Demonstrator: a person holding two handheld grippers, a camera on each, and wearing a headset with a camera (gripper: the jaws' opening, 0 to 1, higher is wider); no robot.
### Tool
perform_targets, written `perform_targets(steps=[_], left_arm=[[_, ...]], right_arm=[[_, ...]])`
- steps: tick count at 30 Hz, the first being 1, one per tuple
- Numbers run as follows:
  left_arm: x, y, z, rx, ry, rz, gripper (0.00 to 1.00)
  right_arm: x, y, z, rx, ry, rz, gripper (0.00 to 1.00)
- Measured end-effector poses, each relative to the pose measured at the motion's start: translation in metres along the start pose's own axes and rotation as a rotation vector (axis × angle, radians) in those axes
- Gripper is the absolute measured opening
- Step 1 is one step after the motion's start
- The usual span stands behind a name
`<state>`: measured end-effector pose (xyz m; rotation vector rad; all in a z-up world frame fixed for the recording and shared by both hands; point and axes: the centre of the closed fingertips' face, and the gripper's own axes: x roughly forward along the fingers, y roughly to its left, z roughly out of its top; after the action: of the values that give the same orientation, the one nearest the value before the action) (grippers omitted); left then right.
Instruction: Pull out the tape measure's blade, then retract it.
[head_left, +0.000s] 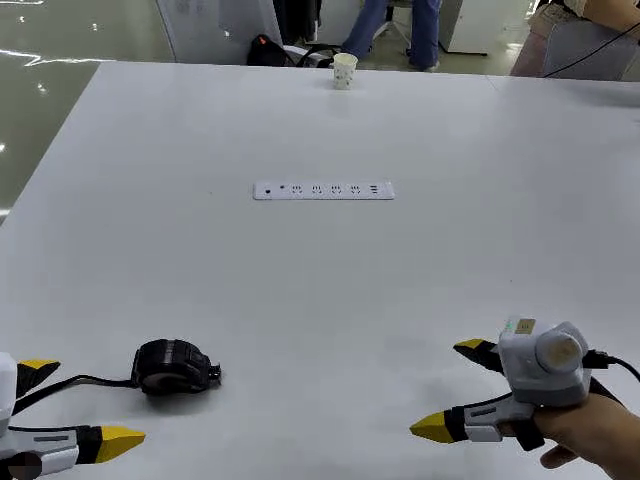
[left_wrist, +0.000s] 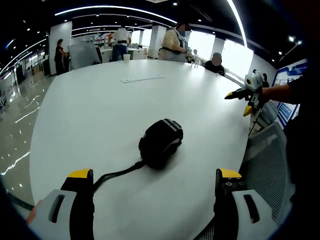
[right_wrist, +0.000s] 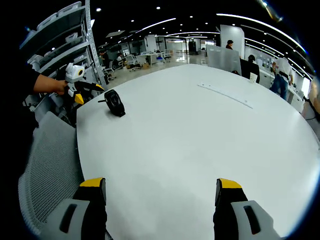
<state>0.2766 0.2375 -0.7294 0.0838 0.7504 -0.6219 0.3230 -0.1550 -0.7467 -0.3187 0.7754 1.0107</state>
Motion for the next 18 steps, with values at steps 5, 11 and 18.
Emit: perform_targets(steps=[5, 11, 18], left_arm=[[-0.007, 0.002, -0.001, -0.001, 0.003, 0.005, 0.99], [-0.011, 0.0, -0.007, 0.009, 0.017, 0.005, 0.99], [-0.017, 0.006, -0.013, 0.008, 0.024, 0.025, 0.99]], right_arm=[[-0.015, -0.007, -0.005, 0.018, -0.014, -0.01, 0.97], [-0.031, -0.014, -0.012, 0.037, -0.031, -0.029, 0.99], [-0.042, -0.018, -0.029, 0.05, -0.009, -0.037, 0.99]])
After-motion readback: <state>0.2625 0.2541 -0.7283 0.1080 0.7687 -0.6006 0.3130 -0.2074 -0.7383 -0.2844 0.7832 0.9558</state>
